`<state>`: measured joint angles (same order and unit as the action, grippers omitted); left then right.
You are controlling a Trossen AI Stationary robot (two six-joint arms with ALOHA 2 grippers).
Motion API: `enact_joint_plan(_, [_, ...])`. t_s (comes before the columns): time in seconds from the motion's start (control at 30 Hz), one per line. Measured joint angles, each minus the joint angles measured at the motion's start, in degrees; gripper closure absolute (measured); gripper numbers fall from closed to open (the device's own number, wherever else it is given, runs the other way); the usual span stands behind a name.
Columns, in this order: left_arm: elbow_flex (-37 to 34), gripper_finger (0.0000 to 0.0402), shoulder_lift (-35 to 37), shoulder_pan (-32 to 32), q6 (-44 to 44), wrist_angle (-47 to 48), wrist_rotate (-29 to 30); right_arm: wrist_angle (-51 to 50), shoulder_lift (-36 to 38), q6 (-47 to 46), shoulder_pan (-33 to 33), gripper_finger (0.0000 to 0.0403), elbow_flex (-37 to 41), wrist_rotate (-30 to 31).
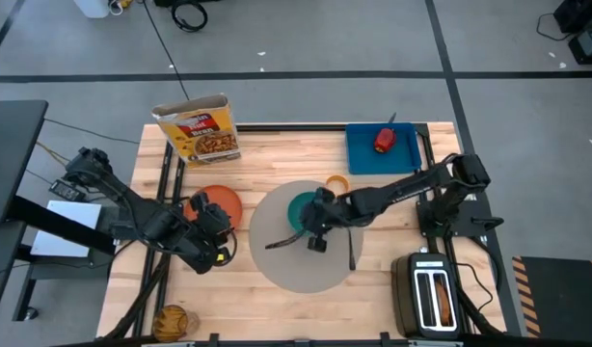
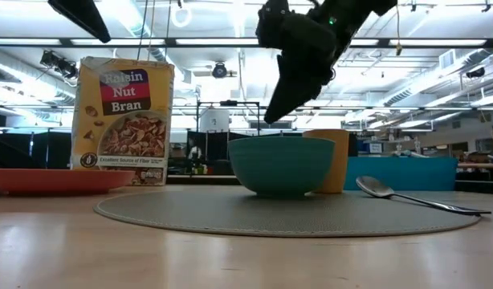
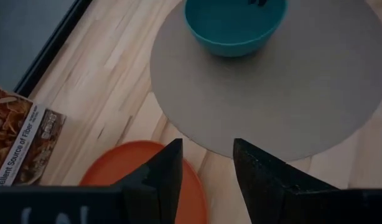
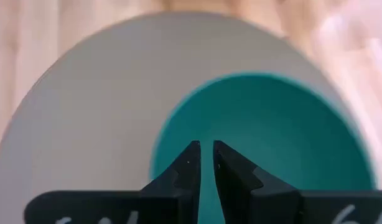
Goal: Arrange a breakfast setting
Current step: Adjust the bowl on the mat, then put the plate on the mat to the bottom left of the bowl
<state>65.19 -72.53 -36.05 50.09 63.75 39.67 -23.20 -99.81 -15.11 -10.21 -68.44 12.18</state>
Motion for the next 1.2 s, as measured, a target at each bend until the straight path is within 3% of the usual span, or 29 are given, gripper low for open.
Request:
enact_joint_plan(0.33, [-0.01,0.0251,-0.1,0.0,-0.16,-0.4,0.14,-1.98,-4.06,3.32,-0.46,0.036,0.08,-3.14])
enact_joint_plan(0.87, [-0.01,0.0251,-0.24,0.0,-0.33,-0.89,0.35,-0.41,-3.59,4.65,-1.93,0.036,0.08,-5.81])
enact_joint_plan(1.2, [-0.04,0.0251,-1.59,-0.05,4.66,1.95,-2.47,-1.88,4.57,2.89,-6.62,0.036,0.08,-2.24])
